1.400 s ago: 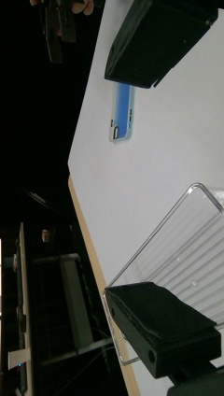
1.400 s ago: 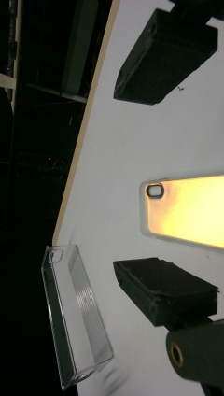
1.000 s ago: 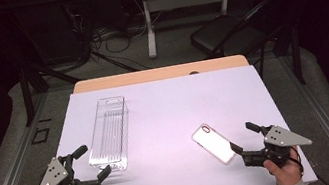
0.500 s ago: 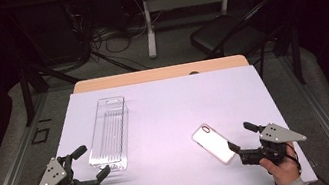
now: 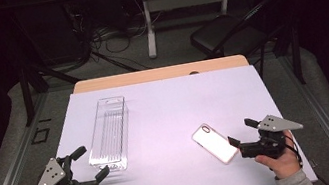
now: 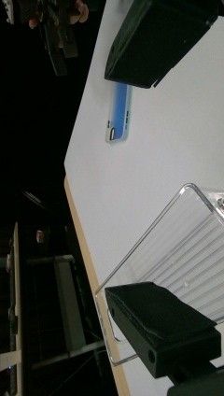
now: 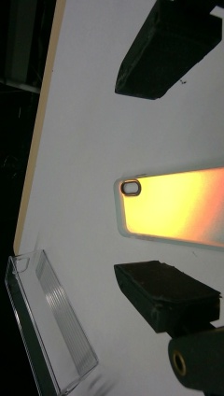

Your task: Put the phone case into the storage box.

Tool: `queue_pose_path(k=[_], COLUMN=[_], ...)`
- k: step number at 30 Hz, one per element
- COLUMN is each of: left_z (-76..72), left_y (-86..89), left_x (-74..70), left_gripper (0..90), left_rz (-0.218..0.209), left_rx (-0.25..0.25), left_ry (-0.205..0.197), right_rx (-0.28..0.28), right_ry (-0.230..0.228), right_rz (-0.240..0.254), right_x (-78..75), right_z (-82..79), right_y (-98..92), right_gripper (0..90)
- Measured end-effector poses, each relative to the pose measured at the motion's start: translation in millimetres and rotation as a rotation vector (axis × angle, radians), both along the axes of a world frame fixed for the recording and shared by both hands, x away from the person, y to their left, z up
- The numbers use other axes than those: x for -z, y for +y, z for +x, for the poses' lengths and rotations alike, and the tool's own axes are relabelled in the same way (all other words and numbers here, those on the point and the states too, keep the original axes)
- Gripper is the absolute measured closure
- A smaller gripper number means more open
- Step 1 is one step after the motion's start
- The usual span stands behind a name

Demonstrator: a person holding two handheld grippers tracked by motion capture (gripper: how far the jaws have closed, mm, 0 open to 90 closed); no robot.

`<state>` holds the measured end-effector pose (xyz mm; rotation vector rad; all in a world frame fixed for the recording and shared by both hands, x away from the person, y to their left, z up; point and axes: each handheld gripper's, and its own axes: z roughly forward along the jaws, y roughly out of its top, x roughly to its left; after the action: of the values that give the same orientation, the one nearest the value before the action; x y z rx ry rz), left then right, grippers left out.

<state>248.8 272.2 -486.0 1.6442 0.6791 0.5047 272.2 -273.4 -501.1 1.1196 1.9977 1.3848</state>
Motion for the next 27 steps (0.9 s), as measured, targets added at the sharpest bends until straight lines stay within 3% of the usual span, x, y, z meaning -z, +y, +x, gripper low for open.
queue_pose_path(k=[9, 12, 17, 19, 21, 27], left_z=[0.6, 0.9, 4.1, 6.2, 10.0, 17.9], left_y=[0.1, 1.9, 6.0, 5.8, 3.0, -5.8], left_x=[-0.4, -0.3, -0.2, -0.4, -1.8, -6.8], left_gripper=[0.5, 0.6, 0.5, 0.5, 0.5, 0.3], left_rz=[-0.005, -0.030, -0.073, -0.081, -0.059, -0.032], left_rx=[0.006, -0.001, 0.001, 0.003, -0.010, -0.021], left_ry=[0.025, 0.047, 0.089, 0.107, 0.133, 0.159], right_rx=[0.015, 0.014, -0.005, -0.008, -0.011, -0.010], right_ry=[0.025, 0.023, 0.028, 0.038, 0.043, 0.082], right_rz=[0.004, -0.006, -0.064, -0.059, -0.059, -0.061], right_x=[-9.9, -12.8, -19.5, -22.1, -24.5, -29.6], right_z=[10.1, 12.7, 17.3, 19.0, 21.0, 26.6], right_y=[2.3, 2.8, 4.4, 4.1, 3.2, 2.6], right_gripper=[11.5, 14.2, 14.4, 14.4, 14.6, 15.0])
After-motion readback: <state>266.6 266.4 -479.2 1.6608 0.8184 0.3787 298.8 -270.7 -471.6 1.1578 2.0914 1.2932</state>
